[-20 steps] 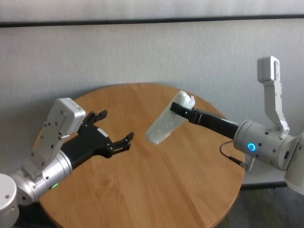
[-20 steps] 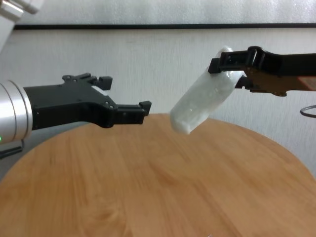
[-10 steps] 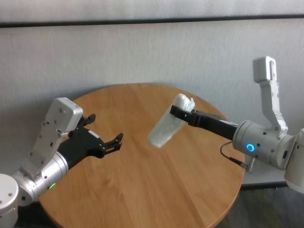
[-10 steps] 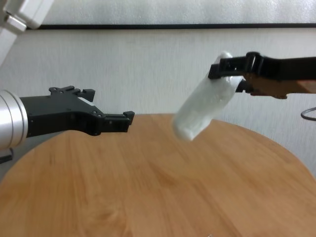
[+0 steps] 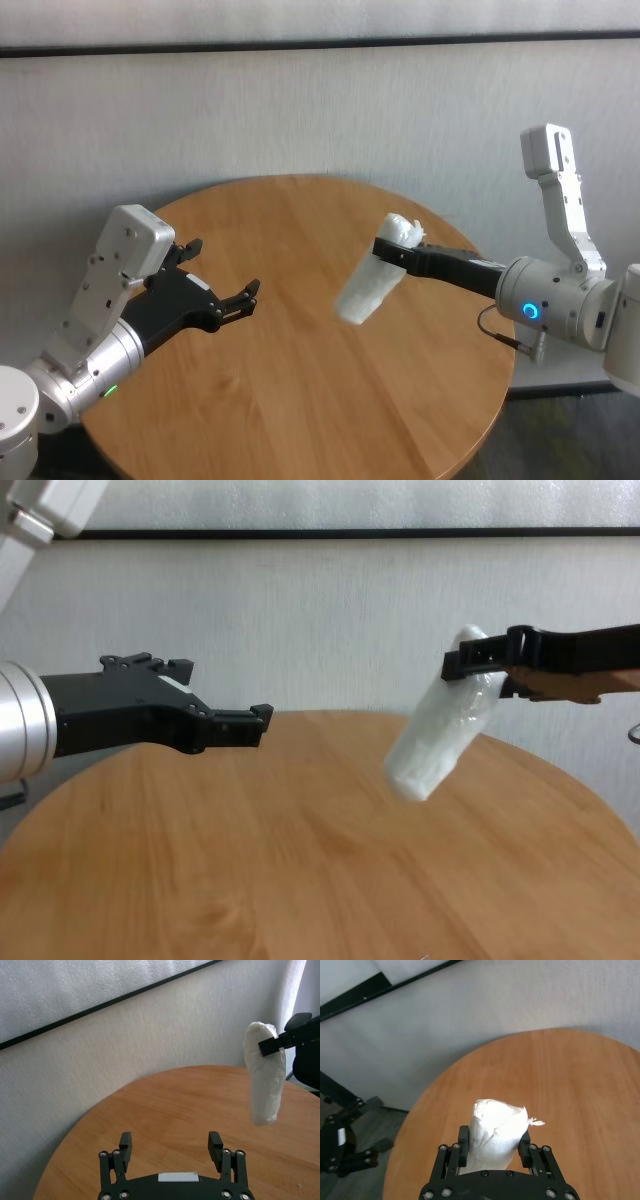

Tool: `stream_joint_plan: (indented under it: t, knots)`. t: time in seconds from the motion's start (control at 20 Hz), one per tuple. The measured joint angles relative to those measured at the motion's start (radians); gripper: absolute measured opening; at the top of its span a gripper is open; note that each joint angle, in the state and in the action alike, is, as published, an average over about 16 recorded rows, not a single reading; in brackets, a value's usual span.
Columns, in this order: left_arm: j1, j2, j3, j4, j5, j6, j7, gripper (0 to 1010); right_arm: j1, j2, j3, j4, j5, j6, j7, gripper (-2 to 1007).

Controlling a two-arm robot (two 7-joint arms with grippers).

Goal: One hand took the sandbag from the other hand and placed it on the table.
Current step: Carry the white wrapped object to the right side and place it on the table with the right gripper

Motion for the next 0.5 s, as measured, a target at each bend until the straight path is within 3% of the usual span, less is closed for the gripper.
stream_joint_plan:
  t: [0.5]
  knots:
    - [-0.001,0.002,0.003,-0.001,-0.001,-0.004,0.000,1002,0.046,-0.020,-0.018,0.070,-0.032,0.118,-0.088,572]
